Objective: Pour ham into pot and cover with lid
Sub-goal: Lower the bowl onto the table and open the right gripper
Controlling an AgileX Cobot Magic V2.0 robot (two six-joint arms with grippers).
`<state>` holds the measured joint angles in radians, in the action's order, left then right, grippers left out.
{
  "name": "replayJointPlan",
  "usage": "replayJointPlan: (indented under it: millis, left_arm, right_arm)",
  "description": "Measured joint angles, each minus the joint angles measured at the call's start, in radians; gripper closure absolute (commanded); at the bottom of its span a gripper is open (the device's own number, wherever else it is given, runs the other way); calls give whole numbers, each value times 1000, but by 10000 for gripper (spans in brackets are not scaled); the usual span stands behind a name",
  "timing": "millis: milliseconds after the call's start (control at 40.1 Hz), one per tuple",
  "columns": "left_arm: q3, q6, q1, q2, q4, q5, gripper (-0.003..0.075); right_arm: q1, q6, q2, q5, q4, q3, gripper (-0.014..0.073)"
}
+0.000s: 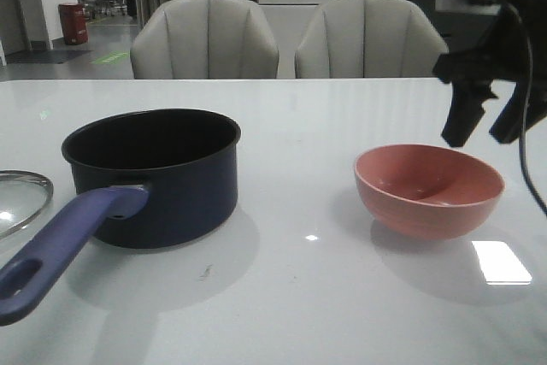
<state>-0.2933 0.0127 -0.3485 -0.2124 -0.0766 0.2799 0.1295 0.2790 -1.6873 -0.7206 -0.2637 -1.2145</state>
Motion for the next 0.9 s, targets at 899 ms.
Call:
replayJointPlan:
  millis: [899]
  left_arm:
    - [0, 0, 0, 0, 0, 0, 139]
  right_arm:
    - [179, 24, 1161, 597, -40, 812, 99]
